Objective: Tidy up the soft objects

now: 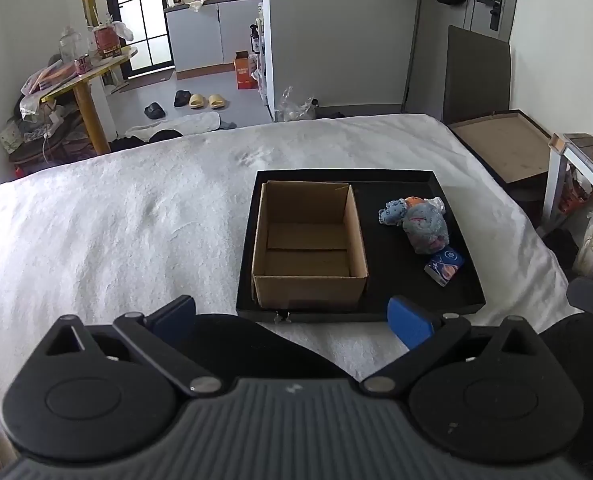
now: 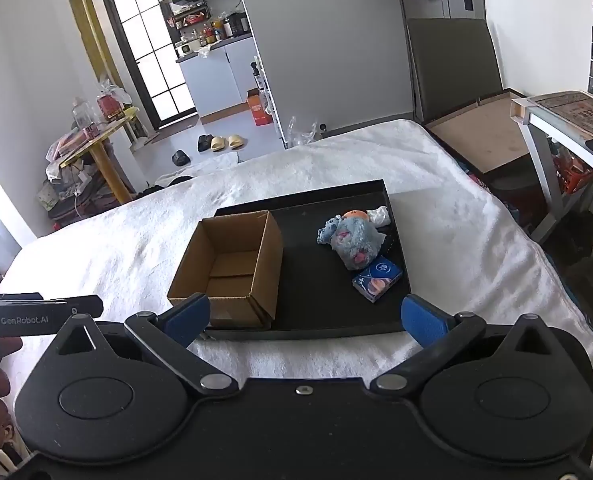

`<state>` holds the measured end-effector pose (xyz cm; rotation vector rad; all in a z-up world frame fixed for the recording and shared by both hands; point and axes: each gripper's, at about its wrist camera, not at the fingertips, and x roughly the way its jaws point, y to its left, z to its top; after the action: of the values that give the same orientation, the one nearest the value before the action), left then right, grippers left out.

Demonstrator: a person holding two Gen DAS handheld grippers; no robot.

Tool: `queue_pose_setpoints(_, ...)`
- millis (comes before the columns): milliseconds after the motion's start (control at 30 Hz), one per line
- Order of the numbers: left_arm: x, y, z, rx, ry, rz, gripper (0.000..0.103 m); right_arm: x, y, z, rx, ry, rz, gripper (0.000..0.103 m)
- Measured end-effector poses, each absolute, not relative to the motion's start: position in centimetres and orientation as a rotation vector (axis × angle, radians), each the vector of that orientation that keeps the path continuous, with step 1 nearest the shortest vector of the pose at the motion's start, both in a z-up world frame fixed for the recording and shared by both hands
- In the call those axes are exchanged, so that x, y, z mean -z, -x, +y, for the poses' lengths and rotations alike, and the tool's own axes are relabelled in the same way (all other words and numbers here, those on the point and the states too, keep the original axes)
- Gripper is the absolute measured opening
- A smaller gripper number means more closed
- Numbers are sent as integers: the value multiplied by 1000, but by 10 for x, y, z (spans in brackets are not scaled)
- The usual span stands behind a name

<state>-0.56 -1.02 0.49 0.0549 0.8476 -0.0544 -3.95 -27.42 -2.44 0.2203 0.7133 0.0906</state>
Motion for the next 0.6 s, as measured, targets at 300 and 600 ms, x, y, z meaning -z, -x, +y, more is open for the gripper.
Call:
queue_pose_setpoints(300, -6, 6, -11, 53, -64, 840, 102, 20, 38, -277, -73, -242, 720, 103)
queue_pose_setpoints(600, -8, 6, -9, 50, -57, 838, 102, 19, 38, -276, -69, -226, 718, 103)
